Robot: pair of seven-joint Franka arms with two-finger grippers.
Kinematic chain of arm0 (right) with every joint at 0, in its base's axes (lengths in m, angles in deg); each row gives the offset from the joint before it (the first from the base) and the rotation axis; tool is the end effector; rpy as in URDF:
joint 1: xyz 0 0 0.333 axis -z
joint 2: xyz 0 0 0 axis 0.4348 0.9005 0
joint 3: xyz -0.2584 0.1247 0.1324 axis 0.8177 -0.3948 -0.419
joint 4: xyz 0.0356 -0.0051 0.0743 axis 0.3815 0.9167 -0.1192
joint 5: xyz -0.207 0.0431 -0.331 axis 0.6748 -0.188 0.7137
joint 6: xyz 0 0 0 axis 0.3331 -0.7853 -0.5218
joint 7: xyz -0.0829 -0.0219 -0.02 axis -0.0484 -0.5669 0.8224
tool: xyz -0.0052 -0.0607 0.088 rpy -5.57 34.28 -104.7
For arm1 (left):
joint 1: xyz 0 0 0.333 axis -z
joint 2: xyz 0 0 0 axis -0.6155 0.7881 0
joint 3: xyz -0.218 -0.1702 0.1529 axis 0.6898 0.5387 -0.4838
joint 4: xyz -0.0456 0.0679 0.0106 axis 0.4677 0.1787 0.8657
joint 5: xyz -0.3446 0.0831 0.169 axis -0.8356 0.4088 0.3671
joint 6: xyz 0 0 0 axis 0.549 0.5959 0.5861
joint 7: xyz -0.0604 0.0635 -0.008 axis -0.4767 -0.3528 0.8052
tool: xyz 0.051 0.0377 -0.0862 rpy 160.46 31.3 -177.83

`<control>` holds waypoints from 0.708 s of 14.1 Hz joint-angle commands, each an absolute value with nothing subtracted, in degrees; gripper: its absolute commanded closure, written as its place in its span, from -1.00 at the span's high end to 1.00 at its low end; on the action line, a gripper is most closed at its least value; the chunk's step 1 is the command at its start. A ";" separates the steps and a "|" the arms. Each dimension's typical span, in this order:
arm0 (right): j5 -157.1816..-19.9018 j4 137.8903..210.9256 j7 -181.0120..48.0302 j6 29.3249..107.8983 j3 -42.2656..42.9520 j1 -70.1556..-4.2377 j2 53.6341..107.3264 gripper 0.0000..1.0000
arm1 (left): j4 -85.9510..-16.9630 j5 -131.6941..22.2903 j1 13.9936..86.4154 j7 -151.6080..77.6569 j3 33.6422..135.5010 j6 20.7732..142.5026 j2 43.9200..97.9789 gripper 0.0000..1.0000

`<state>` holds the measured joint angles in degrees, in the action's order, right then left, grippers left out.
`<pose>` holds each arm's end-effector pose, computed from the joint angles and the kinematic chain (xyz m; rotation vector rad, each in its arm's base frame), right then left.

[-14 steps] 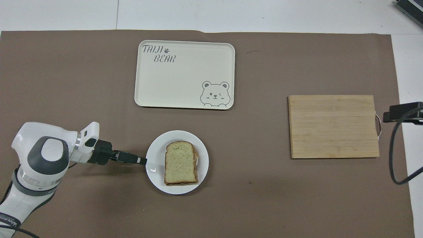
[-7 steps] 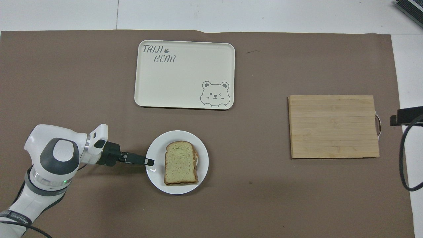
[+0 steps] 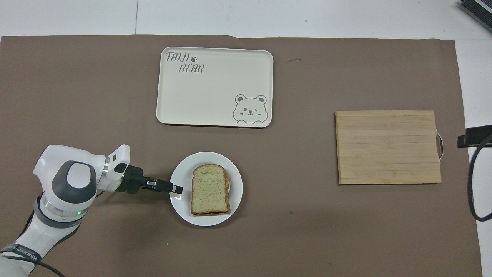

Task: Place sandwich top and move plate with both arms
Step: 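Grip the white plate rim with the left gripper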

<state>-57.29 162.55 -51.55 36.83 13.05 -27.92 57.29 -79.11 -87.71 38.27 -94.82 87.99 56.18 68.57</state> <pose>0.5011 -0.0349 0.6770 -3.1260 0.2799 -0.0474 0.4482 -0.1087 0.2533 2.2034 -0.1826 -0.2705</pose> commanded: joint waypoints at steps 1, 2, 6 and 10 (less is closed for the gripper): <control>-57.16 162.86 -53.04 36.18 13.52 -28.06 57.14 1.00 | -80.42 -89.07 39.31 -95.22 87.43 57.60 68.18 -1.00; -57.16 162.85 -53.13 36.18 13.78 -28.06 57.14 1.00 | -80.42 -89.07 39.31 -95.22 87.43 57.51 68.18 -1.00; -57.60 163.91 -52.51 36.09 13.96 -27.88 56.97 1.00 | -80.25 -89.15 38.34 -94.96 87.43 55.67 68.10 -1.00; -57.34 163.56 -52.69 36.35 13.96 -27.88 57.05 1.00 | -78.32 -90.47 36.76 -93.82 87.34 51.55 69.06 -1.00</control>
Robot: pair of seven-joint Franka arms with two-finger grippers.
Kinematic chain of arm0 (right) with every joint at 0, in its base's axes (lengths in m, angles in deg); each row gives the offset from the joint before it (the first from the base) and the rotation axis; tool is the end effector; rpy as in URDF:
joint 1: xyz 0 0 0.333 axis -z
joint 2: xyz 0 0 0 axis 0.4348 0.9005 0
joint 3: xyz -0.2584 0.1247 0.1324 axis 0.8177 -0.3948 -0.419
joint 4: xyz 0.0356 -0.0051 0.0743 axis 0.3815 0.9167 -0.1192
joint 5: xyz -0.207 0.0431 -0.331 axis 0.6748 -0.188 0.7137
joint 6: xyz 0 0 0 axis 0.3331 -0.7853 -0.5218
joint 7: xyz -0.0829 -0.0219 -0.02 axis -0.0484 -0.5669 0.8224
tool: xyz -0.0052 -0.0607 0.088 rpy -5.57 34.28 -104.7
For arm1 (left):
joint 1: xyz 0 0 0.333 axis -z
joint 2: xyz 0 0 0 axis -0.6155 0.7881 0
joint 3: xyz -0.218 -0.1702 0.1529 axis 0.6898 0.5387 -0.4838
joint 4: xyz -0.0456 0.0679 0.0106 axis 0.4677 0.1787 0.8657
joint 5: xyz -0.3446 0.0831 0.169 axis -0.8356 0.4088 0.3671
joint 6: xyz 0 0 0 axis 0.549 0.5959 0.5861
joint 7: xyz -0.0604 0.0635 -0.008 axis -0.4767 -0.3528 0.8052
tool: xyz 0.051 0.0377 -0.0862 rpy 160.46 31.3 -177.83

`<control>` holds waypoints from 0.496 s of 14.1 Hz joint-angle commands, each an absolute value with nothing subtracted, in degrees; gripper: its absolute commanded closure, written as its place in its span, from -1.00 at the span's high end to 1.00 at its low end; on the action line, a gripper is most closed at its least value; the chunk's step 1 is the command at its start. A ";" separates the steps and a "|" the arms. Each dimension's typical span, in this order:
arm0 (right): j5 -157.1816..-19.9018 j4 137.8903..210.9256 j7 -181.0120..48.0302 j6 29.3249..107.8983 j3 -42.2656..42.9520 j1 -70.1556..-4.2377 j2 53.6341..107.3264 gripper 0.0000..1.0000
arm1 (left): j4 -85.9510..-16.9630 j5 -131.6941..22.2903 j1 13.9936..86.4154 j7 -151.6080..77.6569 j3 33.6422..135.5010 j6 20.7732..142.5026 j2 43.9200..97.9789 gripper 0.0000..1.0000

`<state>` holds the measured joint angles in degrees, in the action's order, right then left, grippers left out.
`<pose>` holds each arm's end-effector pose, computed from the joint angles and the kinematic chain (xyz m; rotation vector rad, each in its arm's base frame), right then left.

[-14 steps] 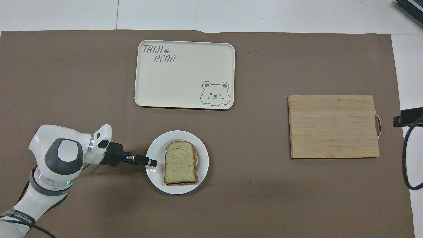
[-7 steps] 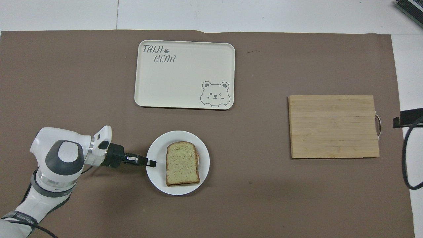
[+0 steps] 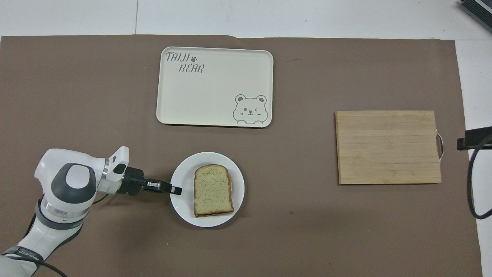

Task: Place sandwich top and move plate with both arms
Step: 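Grip the white plate rim with the left gripper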

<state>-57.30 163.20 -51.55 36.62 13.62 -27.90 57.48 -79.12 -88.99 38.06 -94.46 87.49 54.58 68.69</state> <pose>0.5017 -0.0403 0.6696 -3.1243 0.2956 -0.0184 0.4474 -0.1066 0.2534 2.1721 -0.1496 -0.2828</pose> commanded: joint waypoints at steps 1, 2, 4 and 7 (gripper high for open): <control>-57.34 163.47 -52.43 36.79 13.96 -27.88 57.05 1.00 | -77.44 -90.47 36.67 -93.29 87.34 50.67 69.24 -1.00; -57.42 163.38 -52.34 36.79 13.87 -27.88 56.97 1.00 | -76.91 -90.56 36.41 -93.29 87.34 49.96 69.50 -1.00; -57.86 163.29 -52.25 36.79 13.70 -27.97 56.97 1.00 | -75.51 -90.82 35.35 -93.29 87.34 48.47 70.20 -1.00; -57.86 163.38 -52.51 36.79 13.52 -27.97 56.97 1.00 | -71.13 -91.26 33.86 -92.94 87.34 45.66 72.22 -1.00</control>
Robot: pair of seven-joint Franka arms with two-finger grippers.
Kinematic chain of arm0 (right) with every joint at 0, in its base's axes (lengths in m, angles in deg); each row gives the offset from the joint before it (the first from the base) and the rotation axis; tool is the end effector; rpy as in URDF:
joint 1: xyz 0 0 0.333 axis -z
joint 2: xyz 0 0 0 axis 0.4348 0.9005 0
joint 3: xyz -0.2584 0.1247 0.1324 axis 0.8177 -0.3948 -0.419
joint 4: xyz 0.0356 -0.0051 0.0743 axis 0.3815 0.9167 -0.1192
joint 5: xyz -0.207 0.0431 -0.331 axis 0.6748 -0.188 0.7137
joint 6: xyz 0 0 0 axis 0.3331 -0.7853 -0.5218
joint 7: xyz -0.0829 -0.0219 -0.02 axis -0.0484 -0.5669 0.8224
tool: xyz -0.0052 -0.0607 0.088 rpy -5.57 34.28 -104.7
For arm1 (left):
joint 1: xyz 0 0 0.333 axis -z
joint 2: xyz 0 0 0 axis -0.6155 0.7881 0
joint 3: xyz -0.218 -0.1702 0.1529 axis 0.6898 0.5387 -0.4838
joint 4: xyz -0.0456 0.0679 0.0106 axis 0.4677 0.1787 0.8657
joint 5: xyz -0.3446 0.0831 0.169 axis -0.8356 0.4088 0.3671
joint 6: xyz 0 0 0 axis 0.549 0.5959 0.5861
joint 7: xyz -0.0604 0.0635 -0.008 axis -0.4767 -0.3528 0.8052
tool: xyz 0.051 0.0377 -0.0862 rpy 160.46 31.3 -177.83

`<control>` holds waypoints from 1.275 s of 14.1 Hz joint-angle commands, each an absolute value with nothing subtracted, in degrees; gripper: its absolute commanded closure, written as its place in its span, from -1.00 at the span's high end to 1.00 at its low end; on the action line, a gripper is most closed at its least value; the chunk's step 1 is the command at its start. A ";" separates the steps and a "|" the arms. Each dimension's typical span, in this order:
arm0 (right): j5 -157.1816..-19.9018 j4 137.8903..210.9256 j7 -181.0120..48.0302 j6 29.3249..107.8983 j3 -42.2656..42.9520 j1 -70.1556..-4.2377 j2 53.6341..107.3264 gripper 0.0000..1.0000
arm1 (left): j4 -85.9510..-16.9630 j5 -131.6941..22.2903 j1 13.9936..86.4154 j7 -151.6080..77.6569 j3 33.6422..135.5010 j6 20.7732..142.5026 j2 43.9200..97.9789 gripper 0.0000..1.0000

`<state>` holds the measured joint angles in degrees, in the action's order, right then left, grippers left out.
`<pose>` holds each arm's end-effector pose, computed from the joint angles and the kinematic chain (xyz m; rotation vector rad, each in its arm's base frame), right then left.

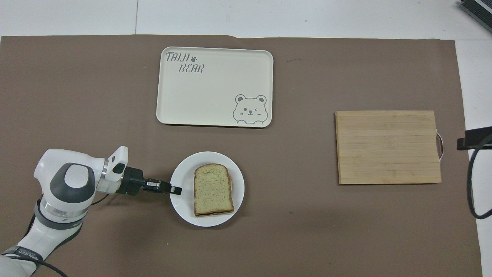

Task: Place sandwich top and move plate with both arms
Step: 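Slide the plate with the left gripper onto the cream tray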

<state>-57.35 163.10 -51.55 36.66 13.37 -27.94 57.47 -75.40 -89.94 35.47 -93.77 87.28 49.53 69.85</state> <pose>0.5019 -0.0375 0.6706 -3.1246 0.2876 -0.0226 0.4672 -0.0948 0.2689 2.1013 -0.1244 -0.2763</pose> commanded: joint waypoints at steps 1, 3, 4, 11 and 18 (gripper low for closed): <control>-57.86 163.29 -52.43 36.79 13.52 -27.97 56.97 1.00 | -68.32 -91.26 33.51 -92.68 87.34 43.99 73.36 -1.00; -57.86 163.38 -52.60 36.79 13.52 -27.97 56.97 1.00 | -63.31 -90.65 32.63 -90.75 87.26 41.17 75.73 -1.00; -57.86 163.38 -52.60 36.71 13.52 -27.97 56.97 1.00 | -61.28 -90.48 32.54 -90.22 87.26 40.29 76.61 -1.00; -56.63 163.99 -55.59 40.40 13.43 -28.14 56.79 1.00 | -48.28 -84.51 30.78 -85.76 87.17 38.35 83.11 -1.00; -56.98 163.82 -55.15 39.96 13.34 -28.14 56.88 1.00 | -33.24 -83.70 31.57 -76.07 87.87 40.45 91.11 -1.00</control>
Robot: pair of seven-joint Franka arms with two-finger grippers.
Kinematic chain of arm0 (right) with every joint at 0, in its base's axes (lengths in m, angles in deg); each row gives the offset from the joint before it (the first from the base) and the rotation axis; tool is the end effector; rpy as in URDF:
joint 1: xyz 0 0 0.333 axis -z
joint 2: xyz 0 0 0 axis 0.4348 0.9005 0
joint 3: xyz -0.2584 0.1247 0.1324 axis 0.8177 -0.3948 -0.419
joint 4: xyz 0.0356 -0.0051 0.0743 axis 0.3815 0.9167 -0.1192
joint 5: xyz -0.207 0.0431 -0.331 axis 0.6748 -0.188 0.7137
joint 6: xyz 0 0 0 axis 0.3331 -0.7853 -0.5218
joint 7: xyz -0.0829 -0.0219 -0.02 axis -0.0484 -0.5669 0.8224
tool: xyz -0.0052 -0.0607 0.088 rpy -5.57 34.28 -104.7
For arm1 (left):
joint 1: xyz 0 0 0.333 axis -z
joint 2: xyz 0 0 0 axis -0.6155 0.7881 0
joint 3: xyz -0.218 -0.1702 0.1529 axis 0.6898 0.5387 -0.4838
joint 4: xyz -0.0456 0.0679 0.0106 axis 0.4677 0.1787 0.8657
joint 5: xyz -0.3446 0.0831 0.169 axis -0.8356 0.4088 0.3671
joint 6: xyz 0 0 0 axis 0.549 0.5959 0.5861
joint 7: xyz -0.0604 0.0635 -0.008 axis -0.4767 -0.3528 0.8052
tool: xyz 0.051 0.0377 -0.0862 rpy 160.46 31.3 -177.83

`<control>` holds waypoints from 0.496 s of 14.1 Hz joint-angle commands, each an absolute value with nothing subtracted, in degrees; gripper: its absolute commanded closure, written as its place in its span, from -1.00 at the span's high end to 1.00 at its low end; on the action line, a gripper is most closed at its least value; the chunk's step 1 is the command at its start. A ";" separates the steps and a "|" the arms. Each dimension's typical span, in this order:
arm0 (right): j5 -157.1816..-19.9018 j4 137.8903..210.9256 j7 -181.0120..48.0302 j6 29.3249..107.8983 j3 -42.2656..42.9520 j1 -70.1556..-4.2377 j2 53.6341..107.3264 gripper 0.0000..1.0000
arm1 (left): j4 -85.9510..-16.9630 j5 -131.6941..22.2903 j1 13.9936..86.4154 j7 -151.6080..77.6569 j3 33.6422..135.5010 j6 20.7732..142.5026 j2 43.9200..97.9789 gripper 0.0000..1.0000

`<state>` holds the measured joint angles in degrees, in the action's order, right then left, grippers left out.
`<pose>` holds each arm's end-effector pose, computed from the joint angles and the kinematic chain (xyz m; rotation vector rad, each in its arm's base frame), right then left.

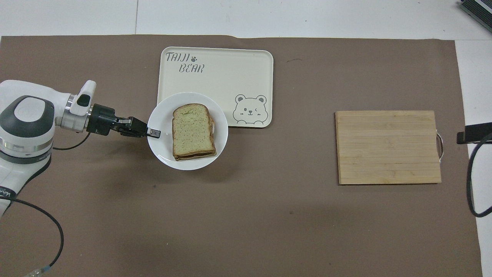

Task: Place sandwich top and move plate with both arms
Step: 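Slide the plate with the left gripper onto the cream tray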

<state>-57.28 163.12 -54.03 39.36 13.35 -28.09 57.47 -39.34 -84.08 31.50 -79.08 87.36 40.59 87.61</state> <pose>0.5069 -0.0364 0.6748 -3.1302 0.2155 -0.0961 0.6354 -0.0631 0.3380 2.1137 -0.0889 -0.2209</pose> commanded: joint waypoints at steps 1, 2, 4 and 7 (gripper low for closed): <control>-57.42 163.82 -55.15 39.87 13.34 -28.14 56.88 1.00 | -31.83 -83.62 31.83 -76.15 88.31 41.33 92.43 -1.00; -57.51 163.73 -55.15 39.87 13.34 -28.14 56.88 1.00 | -29.30 -83.79 31.92 -76.06 89.01 41.69 94.36 -1.00; -57.69 163.64 -55.15 40.48 13.34 -28.14 57.05 1.00 | -25.51 -84.93 32.71 -74.58 89.54 41.95 97.26 -1.00; -56.81 161.98 -55.15 39.61 13.34 -28.06 58.89 1.00 | -20.66 -84.94 33.68 -74.48 90.86 44.66 101.58 -1.00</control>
<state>-57.29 163.09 -54.03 39.59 13.35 -28.25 57.55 -26.12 -84.24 32.68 -75.95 90.35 43.25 97.91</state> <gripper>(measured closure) 0.000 0.960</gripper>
